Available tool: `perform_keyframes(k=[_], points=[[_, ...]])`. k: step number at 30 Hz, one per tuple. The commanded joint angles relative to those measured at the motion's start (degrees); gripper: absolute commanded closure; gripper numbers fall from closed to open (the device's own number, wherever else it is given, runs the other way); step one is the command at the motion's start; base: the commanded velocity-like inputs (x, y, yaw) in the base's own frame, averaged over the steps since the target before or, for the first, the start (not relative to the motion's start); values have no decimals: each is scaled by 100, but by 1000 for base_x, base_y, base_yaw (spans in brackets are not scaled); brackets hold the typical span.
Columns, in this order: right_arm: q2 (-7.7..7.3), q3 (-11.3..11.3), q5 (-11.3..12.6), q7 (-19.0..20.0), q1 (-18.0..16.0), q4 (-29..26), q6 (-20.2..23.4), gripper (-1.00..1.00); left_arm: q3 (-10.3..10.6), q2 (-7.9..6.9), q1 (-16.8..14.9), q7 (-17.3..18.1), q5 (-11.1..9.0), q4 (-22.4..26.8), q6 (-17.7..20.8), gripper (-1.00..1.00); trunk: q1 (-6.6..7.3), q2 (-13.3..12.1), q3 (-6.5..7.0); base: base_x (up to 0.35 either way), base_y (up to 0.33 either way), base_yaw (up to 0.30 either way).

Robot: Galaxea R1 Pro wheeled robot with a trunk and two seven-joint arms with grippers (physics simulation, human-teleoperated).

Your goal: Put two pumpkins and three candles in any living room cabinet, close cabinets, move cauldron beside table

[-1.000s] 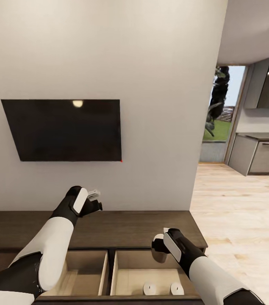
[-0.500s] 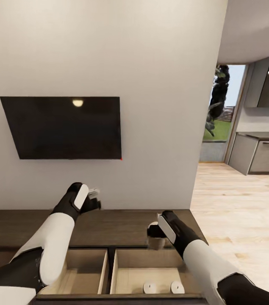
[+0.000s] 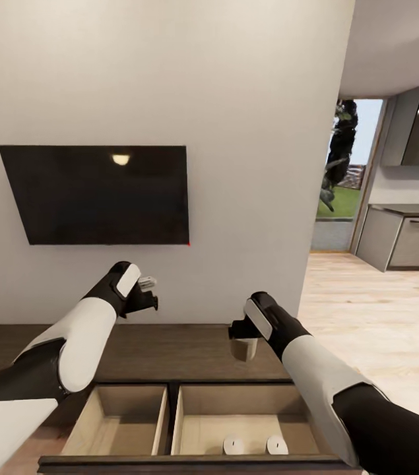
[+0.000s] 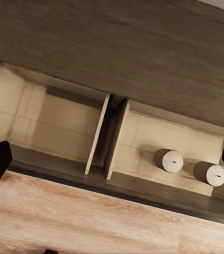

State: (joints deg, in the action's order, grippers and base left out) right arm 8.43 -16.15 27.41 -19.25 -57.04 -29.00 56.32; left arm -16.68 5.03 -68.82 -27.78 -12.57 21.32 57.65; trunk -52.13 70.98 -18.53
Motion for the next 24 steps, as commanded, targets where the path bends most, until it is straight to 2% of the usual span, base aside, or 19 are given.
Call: perform_keyframes(k=[1, 3, 7, 10, 13, 15, 17, 24], points=[[-1, -30, 65, -48, -8, 4, 11, 100, -29, -5, -10, -60, -76, 7, 9, -100, -23, 46, -26, 0, 0, 0], [13, -29, 99, -41, -15, 85, -7, 100, -196, -54, -27, -55, -205, 17, 7, -100, -67, 127, -62, 0, 0, 0], [39, -35, 130, -33, -17, 146, -20, 100, -385, -140, -33, -53, -316, 32, 6, -100, -155, 287, -134, 0, 0, 0], [111, -22, 149, -25, -18, 178, -27, 100, -435, -165, -34, -52, -346, 42, 2, -100, -221, 407, -187, 0, 0, 0], [157, -25, 370, -20, -18, 447, -48, 100, -457, -174, -35, -52, -357, 45, 1, -100, -286, 528, -241, 0, 0, 0], [157, -32, 588, -18, -18, 704, -166, 100, -468, -176, -35, -52, -359, 43, 0, -100, -330, 608, -277, 0, 0, 0], [157, -40, 683, -14, -18, 918, -349, 100, -475, -174, -35, -52, -360, 42, 0, -100, -374, 688, -313, 0, 0, 0], [157, -43, 736, 5, -10, 1166, -673, 100, -476, -169, -35, -52, -354, 39, -6, -100, -528, 969, -439, 0, 0, 0]])
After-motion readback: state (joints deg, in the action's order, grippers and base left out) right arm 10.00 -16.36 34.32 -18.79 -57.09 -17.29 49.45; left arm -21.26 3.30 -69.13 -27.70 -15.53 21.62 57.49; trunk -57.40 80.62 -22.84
